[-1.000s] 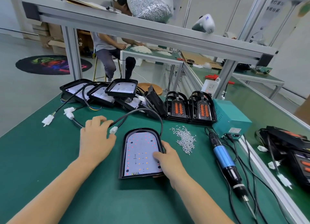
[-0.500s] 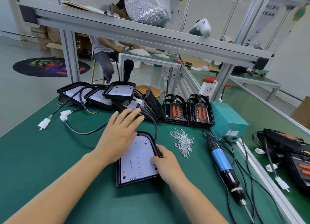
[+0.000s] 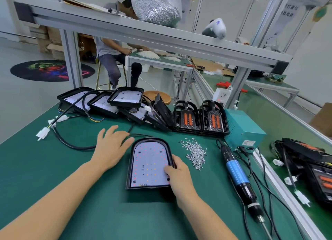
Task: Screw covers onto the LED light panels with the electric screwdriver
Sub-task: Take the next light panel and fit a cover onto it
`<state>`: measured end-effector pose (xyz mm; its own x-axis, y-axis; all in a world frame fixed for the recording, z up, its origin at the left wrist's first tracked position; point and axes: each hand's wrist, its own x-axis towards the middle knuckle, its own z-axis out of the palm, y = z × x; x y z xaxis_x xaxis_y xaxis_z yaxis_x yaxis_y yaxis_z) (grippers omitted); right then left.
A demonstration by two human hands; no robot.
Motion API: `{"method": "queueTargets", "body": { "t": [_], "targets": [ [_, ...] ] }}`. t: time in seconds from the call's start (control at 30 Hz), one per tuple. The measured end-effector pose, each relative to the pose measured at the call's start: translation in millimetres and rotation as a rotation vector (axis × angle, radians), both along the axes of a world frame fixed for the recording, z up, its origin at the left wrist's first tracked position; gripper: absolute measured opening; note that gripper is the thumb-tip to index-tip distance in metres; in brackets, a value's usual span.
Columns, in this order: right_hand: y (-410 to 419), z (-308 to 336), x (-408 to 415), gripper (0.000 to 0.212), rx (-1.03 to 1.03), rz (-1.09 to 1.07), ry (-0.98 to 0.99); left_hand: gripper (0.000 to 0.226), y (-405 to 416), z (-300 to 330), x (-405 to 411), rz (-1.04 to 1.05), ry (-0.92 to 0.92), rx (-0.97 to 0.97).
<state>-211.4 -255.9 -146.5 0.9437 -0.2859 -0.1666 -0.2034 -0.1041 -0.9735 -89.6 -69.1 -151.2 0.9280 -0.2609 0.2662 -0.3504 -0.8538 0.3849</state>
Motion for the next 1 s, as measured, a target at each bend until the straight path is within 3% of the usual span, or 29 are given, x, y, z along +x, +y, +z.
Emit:
{"method": "queueTargets", "body": {
  "t": [0.07, 0.2, 0.27, 0.37, 0.43, 0.53, 0.6, 0.83, 1.0],
  "targets": [
    [-0.6, 0.5, 4.4, 0.039, 0.017, 0.011, 0.02, 0.036, -10.9, 5.1, -8.6, -0.007, -0.092, -0.14],
    [-3.7, 0.5, 10.4, 0.04, 0.003, 0.029, -0.005, 0.024, -30.6, 4.5, -19.5, 0.052, 0.361, -0.645],
    [-7.2, 3.3, 13.0, 0.041, -0.015, 0.049, -0.025, 0.014, -36.1, 2.7, -16.8, 0.093, 0.517, -0.808],
    [-11.9, 11.4, 18.5, 0.034, -0.055, 0.101, -0.023, 0.025, -40.7, -0.4, -11.5, 0.171, 0.505, -0.821],
    [-16.4, 17.1, 23.2, 0.013, -0.126, 0.11, -0.005, 0.029, -44.1, -3.1, -11.3, 0.236, 0.453, -0.825],
    [-29.7, 26.4, 36.8, 0.028, -0.219, 0.038, -0.007, 0.026, -45.6, -6.0, -13.6, 0.294, 0.415, -0.843],
    [-45.3, 29.8, 50.2, 0.024, -0.339, -0.001, -0.041, 0.027, -44.9, -7.8, -14.4, 0.323, 0.398, -0.88],
    [-104.5, 32.5, 102.2, 0.041, -1.06, -0.145, 0.096, 0.023, -46.2, -8.2, -17.8, 0.349, 0.358, -0.908],
    [-122.2, 31.7, 124.5, 0.04, -1.236, -0.11, 0.211, 0.02, -46.9, -9.3, -17.7, 0.361, 0.35, -0.893]
  ]
}}
